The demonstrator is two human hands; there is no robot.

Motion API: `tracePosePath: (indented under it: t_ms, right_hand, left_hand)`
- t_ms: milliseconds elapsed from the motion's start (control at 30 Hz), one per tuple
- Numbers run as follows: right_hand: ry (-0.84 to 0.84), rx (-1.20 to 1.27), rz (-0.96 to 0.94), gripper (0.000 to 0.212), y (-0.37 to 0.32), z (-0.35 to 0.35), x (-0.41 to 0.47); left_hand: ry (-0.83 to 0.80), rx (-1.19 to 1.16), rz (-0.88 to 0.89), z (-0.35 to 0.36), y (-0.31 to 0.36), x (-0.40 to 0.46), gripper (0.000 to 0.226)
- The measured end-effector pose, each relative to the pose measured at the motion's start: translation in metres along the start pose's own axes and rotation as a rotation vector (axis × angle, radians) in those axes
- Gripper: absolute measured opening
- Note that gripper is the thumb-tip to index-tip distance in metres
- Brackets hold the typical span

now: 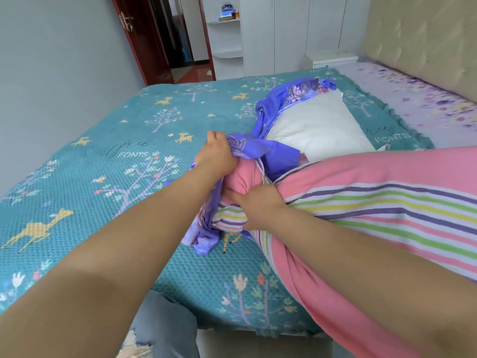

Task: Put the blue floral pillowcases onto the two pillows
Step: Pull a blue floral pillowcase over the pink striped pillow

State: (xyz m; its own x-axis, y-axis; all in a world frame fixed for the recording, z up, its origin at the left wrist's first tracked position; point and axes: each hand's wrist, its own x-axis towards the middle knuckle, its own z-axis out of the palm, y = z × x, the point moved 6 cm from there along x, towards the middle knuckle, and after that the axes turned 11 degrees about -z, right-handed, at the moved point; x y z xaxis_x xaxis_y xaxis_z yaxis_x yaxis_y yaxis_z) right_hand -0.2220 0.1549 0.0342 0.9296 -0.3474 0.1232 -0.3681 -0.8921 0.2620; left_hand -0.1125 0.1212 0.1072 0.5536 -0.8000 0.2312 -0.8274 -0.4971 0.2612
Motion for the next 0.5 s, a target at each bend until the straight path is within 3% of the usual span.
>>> tracePosePath:
  t_ms: [67, 133, 267, 367, 500]
  right_hand:
    - [0.003, 0.035, 0.019, 0.111, 0.006, -0.010, -0.006]
    - [0.020, 0.222, 0.135, 0.113, 0.026, -0.020, -0.014]
    - [0.134, 0.685, 0.514, 0.072, 0.070, -0.023, -0.026]
    - [0.076, 0.680, 0.449, 0.048, 0.062, -0.027, -0.021]
    - [0.176, 0.400, 0.252, 0.027, 0.021, -0.052, -0.009]
  left_hand:
    - [-0.045, 0.015, -0.012, 0.005, 0.001, 0.010, 0.043]
    - [-0.060, 0.084, -0.013, 0.002, 0.005, 0.019, 0.038]
    - [-0.105, 0.201, 0.008, -0.008, 0.020, 0.031, 0.037]
    - [-0.096, 0.145, -0.012, -0.019, 0.029, 0.034, 0.034]
    - [-0.187, -0.069, 0.043, -0.027, 0.071, 0.017, 0.027]
